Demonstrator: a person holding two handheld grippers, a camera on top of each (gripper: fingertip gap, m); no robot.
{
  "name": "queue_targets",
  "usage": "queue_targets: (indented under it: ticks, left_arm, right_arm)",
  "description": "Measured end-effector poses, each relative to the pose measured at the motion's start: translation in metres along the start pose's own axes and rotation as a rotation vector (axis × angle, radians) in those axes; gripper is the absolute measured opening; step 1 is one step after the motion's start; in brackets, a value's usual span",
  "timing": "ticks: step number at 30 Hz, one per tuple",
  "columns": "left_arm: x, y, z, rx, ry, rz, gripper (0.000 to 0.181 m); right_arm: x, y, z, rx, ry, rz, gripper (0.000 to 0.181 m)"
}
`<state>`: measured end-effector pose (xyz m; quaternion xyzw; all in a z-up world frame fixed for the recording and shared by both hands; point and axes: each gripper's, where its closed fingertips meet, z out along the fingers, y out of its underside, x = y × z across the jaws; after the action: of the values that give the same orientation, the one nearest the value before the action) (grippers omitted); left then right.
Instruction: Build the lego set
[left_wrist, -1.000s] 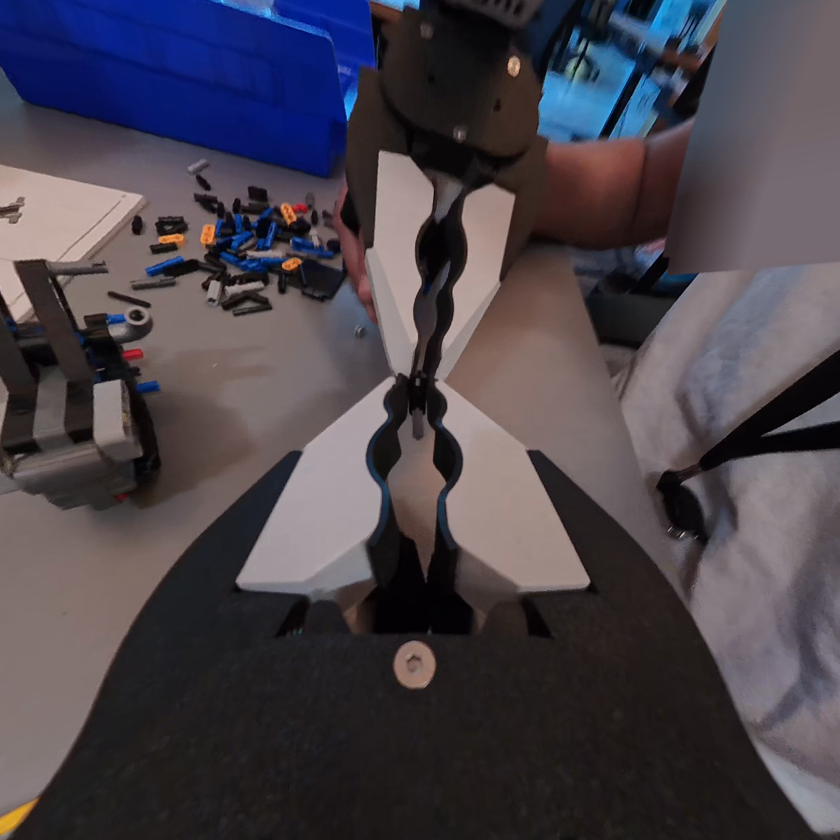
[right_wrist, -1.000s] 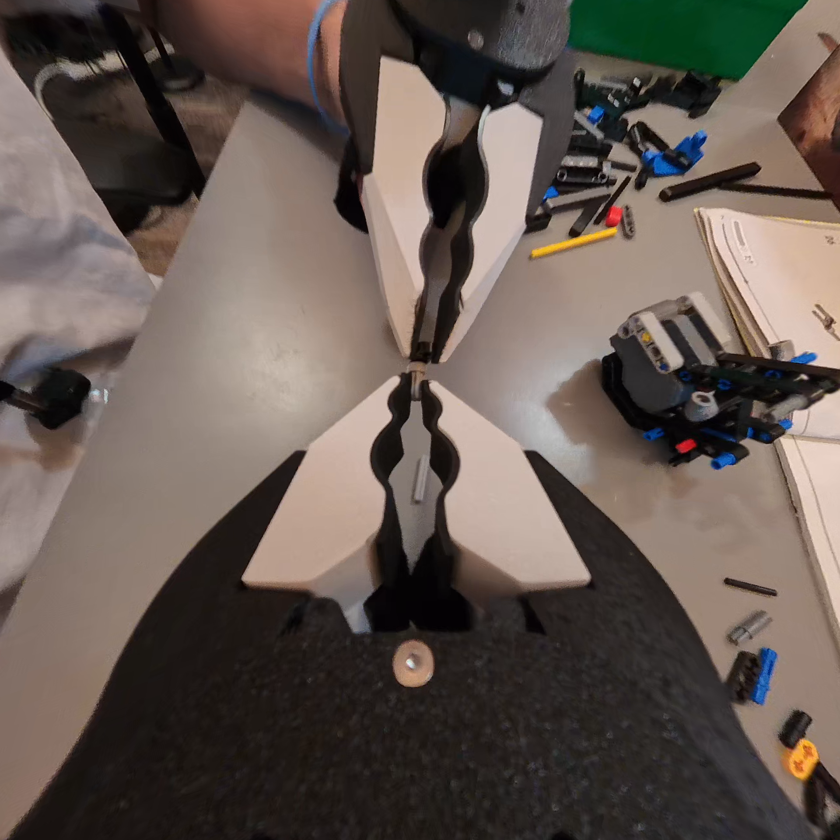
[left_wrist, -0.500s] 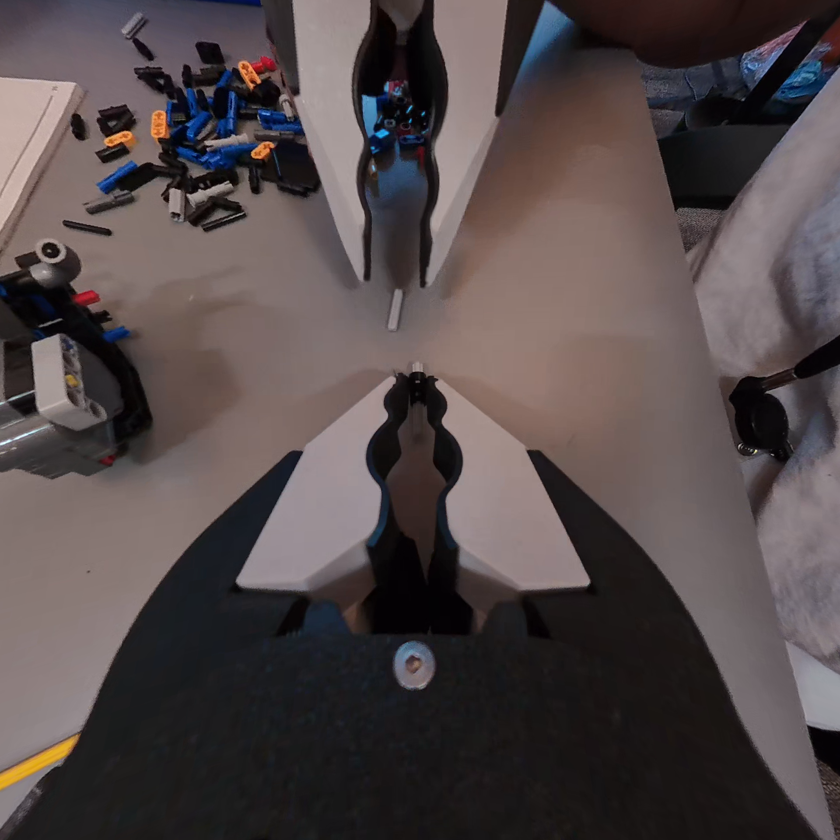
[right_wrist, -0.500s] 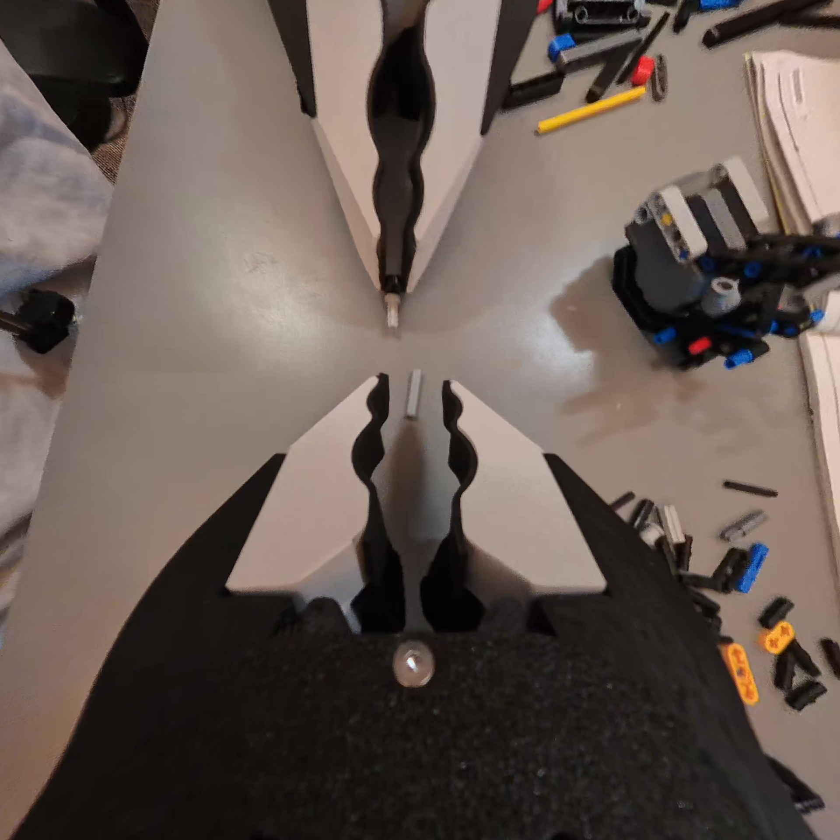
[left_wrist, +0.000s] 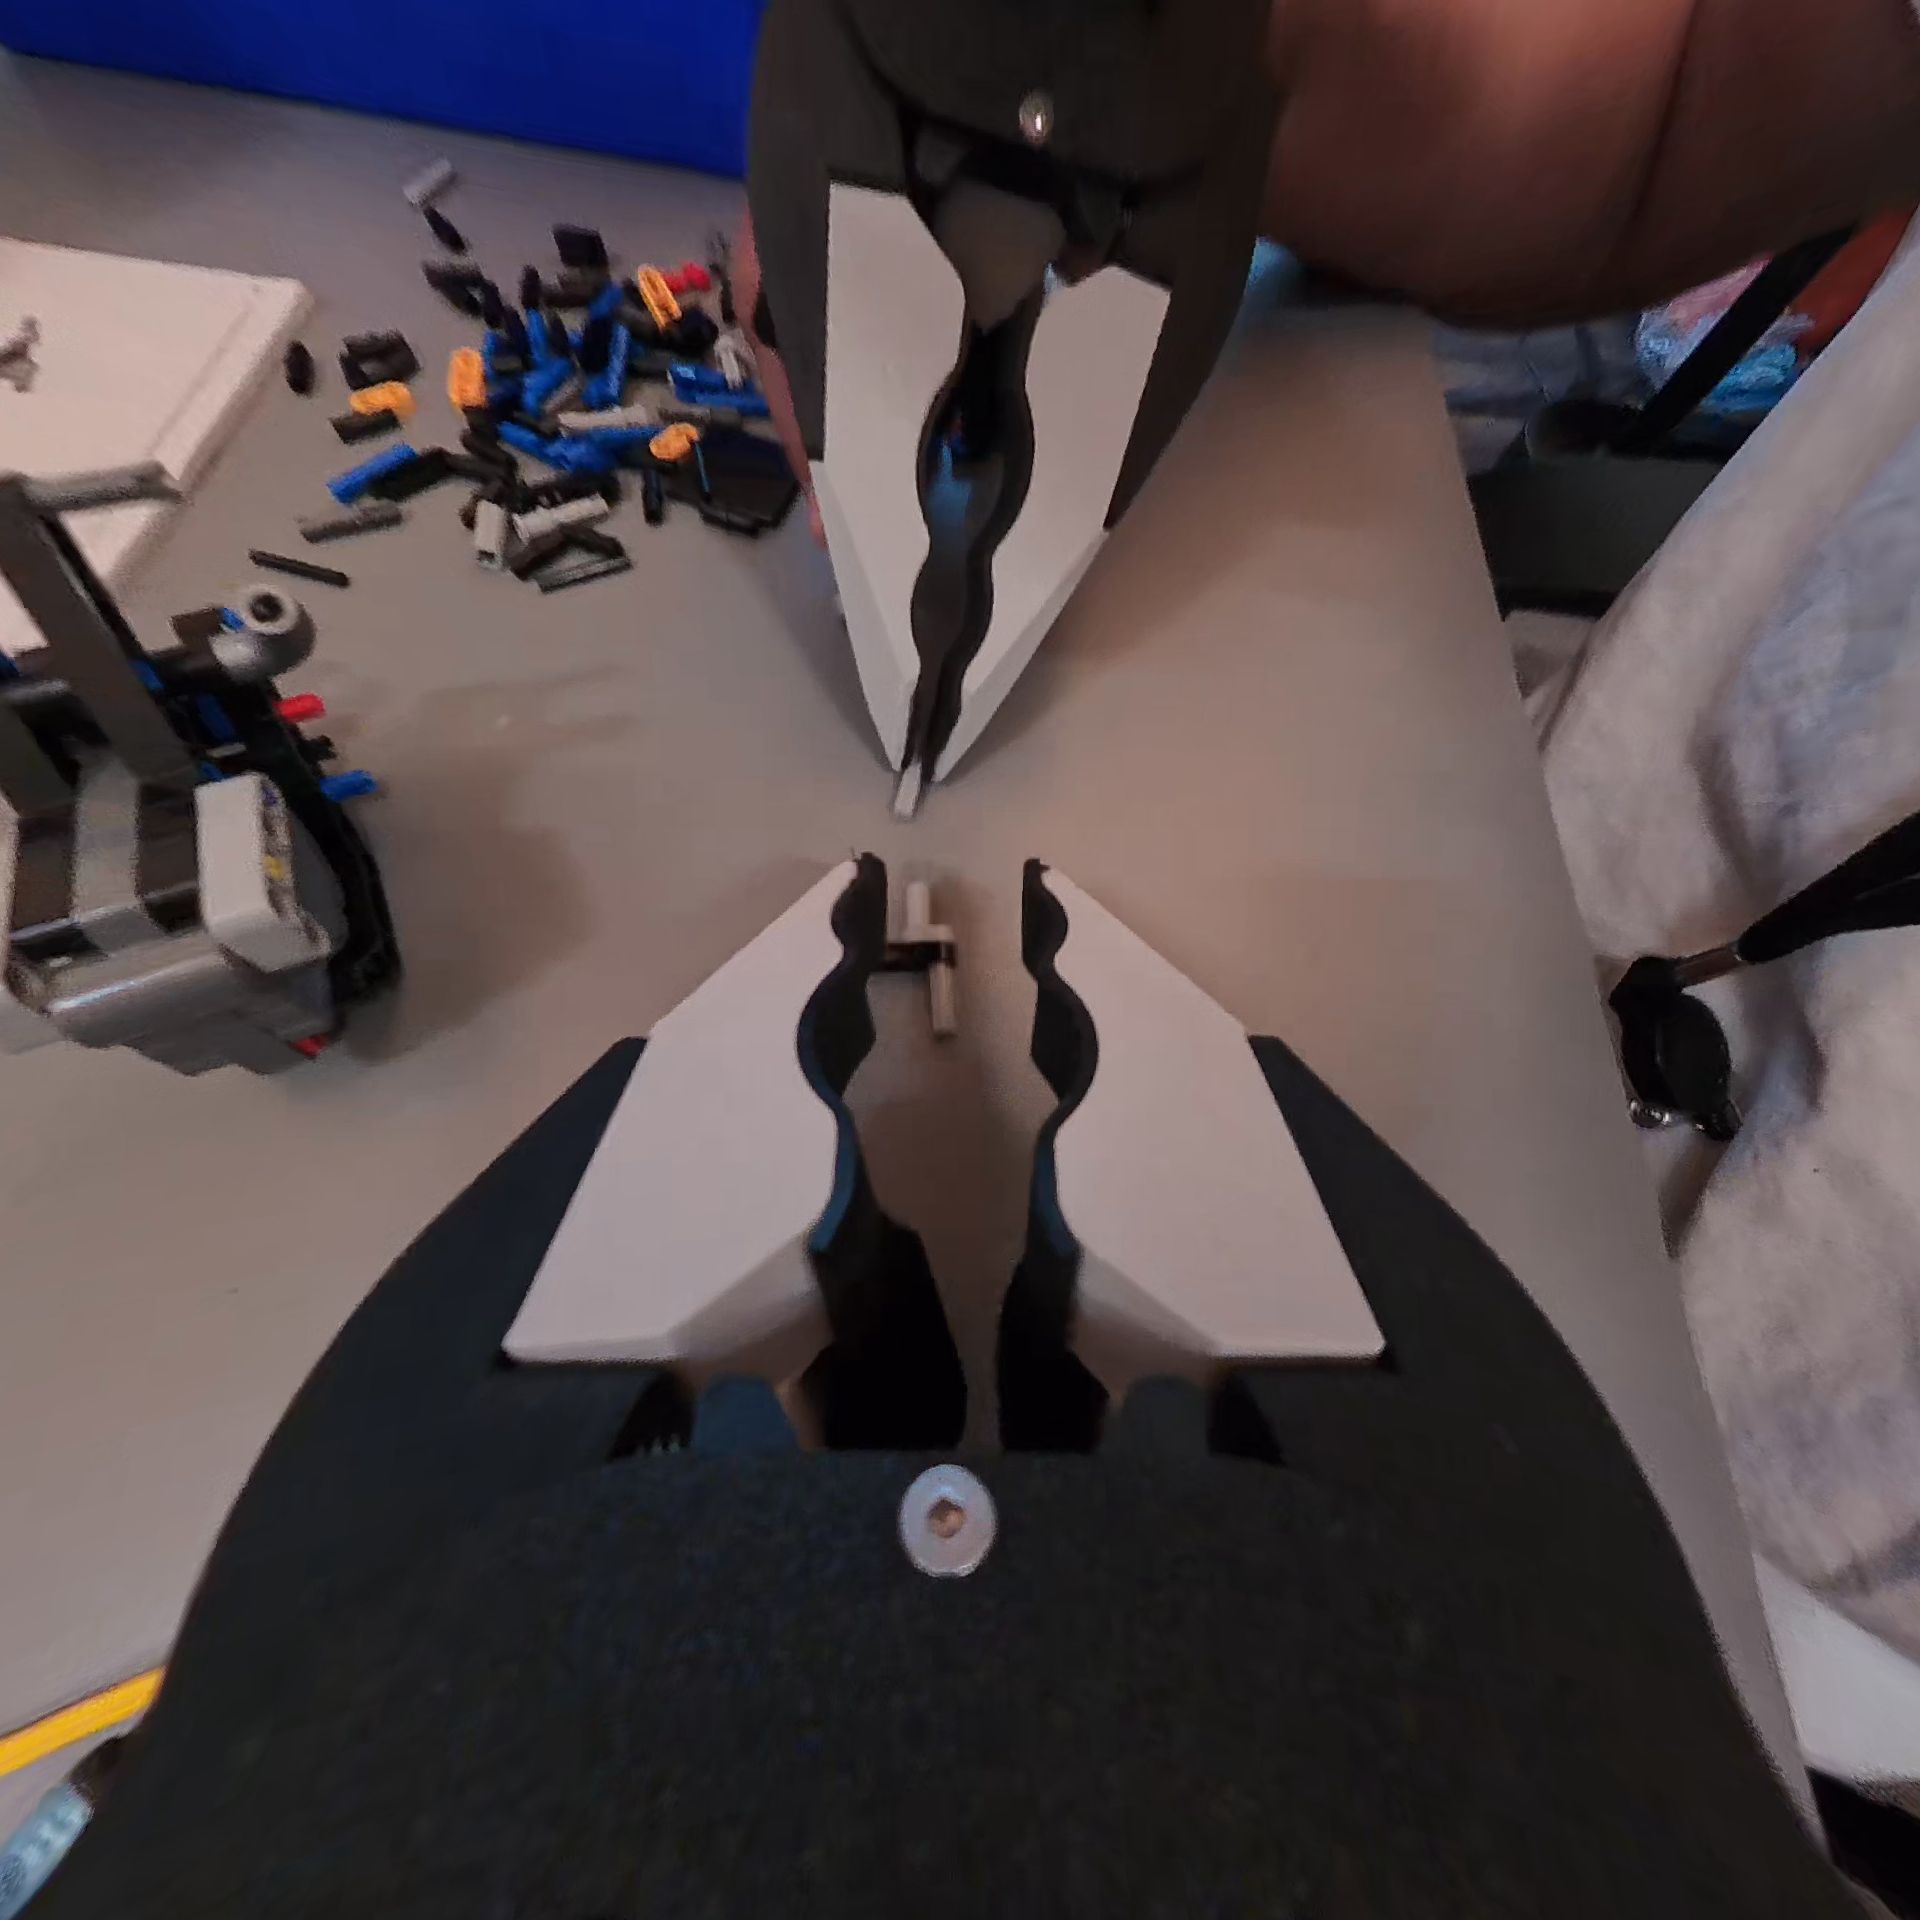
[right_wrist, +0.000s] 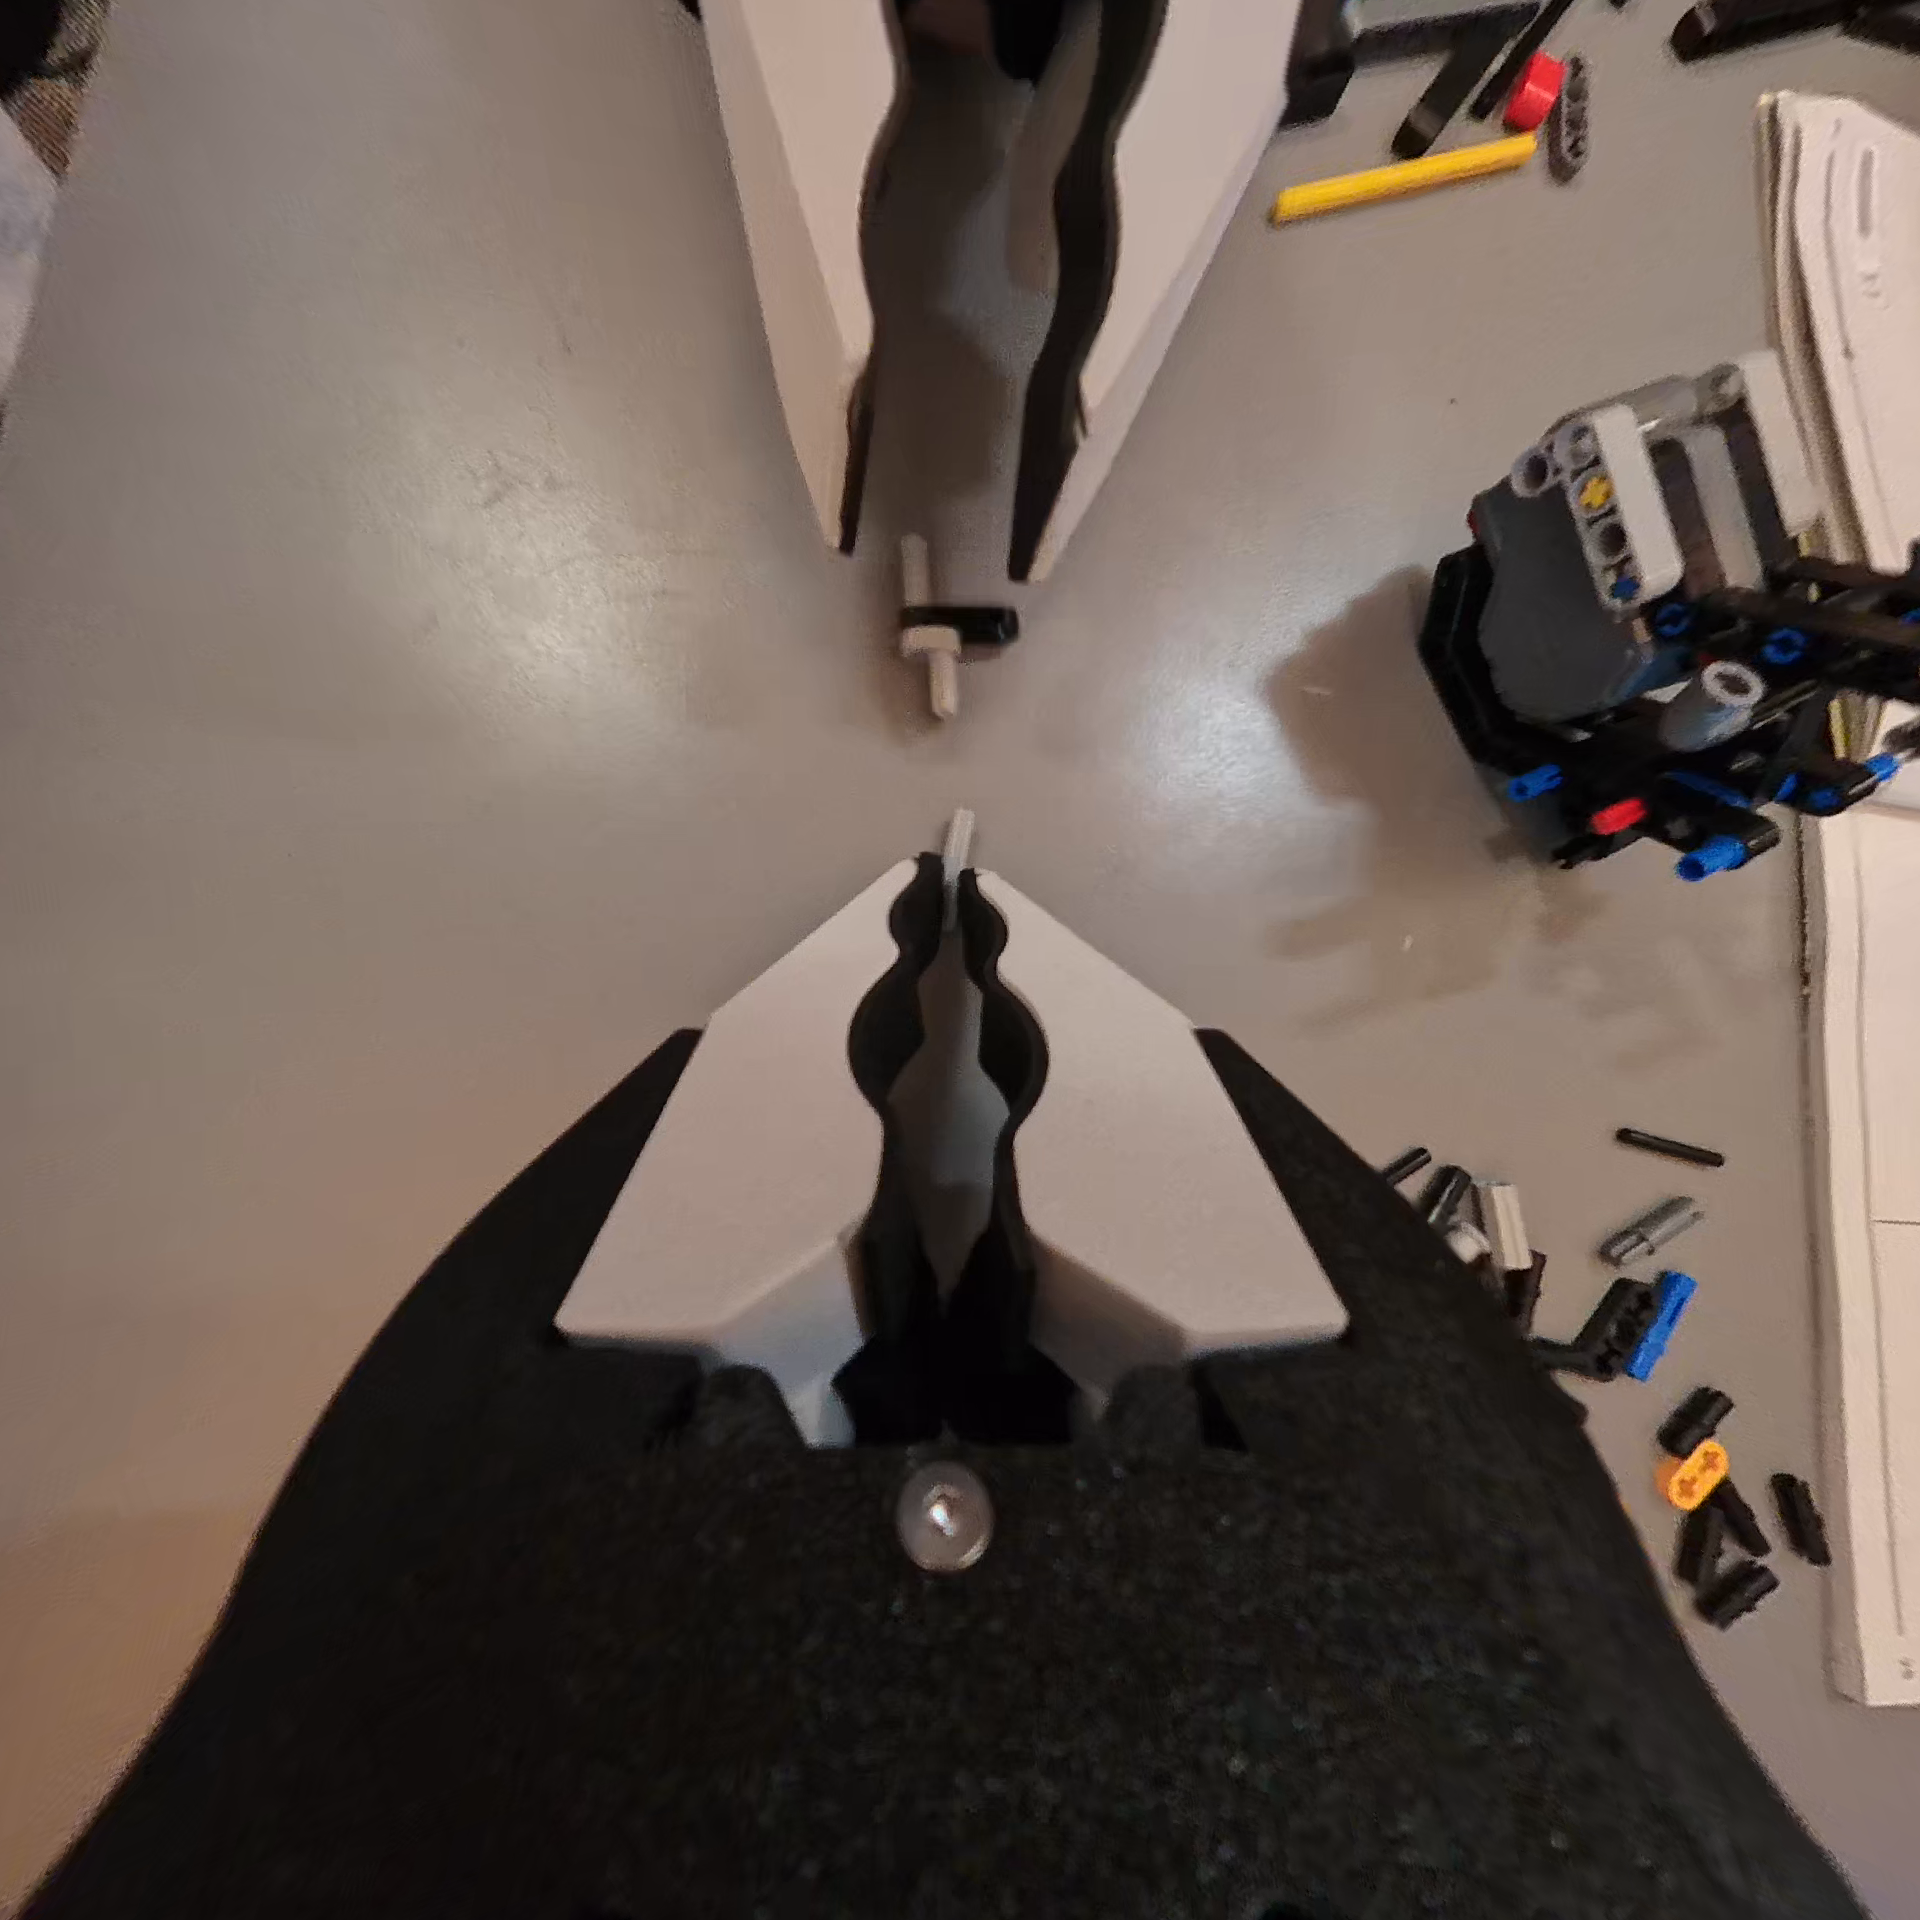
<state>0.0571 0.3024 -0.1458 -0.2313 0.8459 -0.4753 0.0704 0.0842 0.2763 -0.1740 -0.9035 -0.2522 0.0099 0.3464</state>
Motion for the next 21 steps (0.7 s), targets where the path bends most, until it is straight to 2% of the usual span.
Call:
queue_targets:
  ticks: [3, 5, 9, 13, 15, 17, 21]
  left_arm:
    - [-0.002, -0.009, -0.003, 0.037, -0.071, 0.105, 0.024]
    - [-0.002, -0.014, -0.004, 0.051, -0.149, 0.249, 0.021]
    - [0.004, -0.021, -0.007, 0.055, -0.286, 0.521, 0.017]
    - [0.016, -0.019, -0.003, 0.049, -0.293, 0.641, 0.016]
    - [0.018, -0.017, -0.001, 0.035, -0.29, 0.656, 0.014]
    - [0.017, -0.015, 0.0, 0.023, -0.3, 0.672, 0.002]
    - [0.012, -0.017, -0.002, 0.021, -0.322, 0.65, 0.002]
  right_arm:
    - [-0.006, -0.026, -0.011, 0.148, -0.062, 0.045, 0.002]
    - [-0.011, -0.043, -0.02, 0.256, -0.131, 0.098, 0.002]
    - [-0.019, -0.061, -0.03, 0.377, -0.247, 0.182, 0.002]
    - [-0.021, -0.06, -0.023, 0.356, -0.26, 0.191, 0.002]
    - [-0.024, -0.06, -0.021, 0.349, -0.268, 0.189, 0.002]
    - [-0.025, -0.059, -0.019, 0.337, -0.265, 0.177, 0.002]
    - [-0.019, -0.061, -0.02, 0.355, -0.223, 0.174, 0.002]
